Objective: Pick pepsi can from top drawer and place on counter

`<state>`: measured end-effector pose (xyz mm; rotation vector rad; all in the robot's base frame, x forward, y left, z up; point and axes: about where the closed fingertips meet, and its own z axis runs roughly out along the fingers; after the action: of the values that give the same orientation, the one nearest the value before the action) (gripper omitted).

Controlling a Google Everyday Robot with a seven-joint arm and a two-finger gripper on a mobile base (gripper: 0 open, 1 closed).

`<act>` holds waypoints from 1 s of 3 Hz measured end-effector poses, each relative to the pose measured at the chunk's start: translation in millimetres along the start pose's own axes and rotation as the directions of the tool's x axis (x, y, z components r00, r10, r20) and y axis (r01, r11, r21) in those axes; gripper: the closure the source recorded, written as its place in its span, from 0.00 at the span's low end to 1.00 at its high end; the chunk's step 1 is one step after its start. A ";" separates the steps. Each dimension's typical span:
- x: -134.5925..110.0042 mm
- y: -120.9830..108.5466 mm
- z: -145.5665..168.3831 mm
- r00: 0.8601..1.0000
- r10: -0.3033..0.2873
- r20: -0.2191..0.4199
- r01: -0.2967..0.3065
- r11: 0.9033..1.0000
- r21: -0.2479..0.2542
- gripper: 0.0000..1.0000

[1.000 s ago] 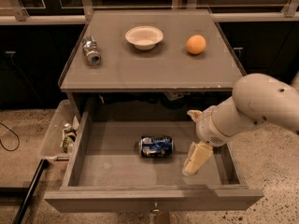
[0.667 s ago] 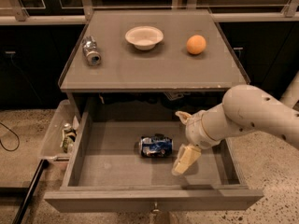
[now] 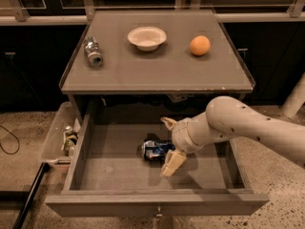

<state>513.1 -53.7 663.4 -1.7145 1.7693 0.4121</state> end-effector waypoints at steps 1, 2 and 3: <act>10.1 -3.7 24.3 1.000 -0.011 -0.025 0.011 1.000 -0.008 0.00; 18.2 -6.9 38.4 0.999 -0.010 -0.048 0.010 1.000 -0.010 0.00; 18.2 -7.0 38.6 0.999 -0.011 -0.048 0.010 1.000 -0.010 0.19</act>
Offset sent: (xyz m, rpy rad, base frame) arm 0.0256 0.0091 -0.0562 -0.0781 0.0090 -0.0069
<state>529.2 -44.5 624.4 -1.7535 1.7946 0.3784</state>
